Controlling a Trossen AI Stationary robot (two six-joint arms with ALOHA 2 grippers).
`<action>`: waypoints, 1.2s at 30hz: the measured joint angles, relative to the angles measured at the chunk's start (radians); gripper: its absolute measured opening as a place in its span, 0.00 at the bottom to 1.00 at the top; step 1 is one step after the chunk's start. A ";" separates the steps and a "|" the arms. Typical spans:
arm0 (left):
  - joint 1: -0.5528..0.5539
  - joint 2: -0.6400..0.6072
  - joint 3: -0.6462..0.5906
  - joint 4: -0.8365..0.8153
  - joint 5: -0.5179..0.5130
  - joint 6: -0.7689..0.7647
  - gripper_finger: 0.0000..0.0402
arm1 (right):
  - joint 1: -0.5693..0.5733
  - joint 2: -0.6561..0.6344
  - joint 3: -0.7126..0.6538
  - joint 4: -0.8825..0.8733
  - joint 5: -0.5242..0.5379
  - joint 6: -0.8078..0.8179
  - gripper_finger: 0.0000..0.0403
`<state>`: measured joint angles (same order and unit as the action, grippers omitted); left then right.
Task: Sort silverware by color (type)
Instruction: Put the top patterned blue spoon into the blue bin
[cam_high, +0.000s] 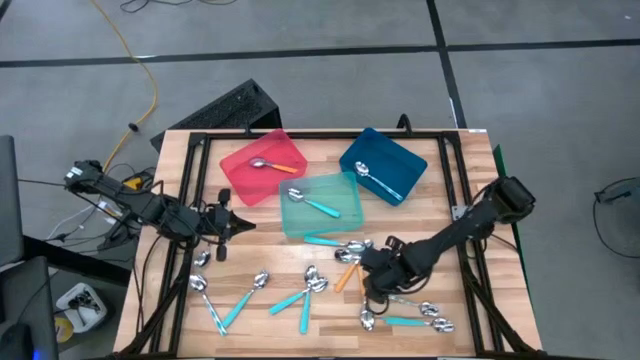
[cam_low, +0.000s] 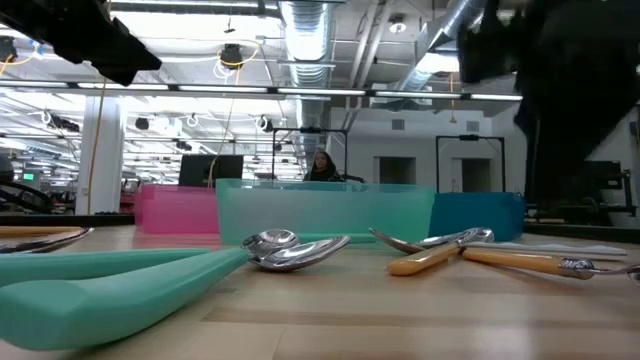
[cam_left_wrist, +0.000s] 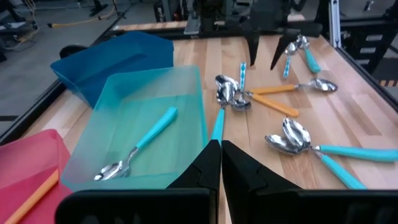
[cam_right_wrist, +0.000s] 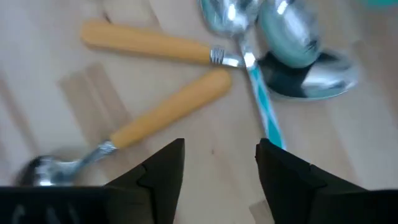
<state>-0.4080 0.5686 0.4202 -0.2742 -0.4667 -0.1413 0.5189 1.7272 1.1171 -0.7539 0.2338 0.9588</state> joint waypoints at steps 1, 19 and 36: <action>0.000 0.002 0.000 -0.001 0.002 0.000 0.00 | -0.003 0.013 -0.002 -0.009 -0.004 -0.001 0.57; -0.001 0.008 0.000 0.003 0.000 -0.011 0.00 | -0.060 0.065 0.000 0.208 -0.159 0.134 0.61; -0.001 0.008 0.000 0.009 -0.009 0.001 0.00 | -0.027 0.140 0.004 0.197 -0.112 0.311 0.61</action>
<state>-0.4091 0.5762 0.4205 -0.2656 -0.4759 -0.1398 0.4919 1.8668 1.1210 -0.5570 0.1217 1.2694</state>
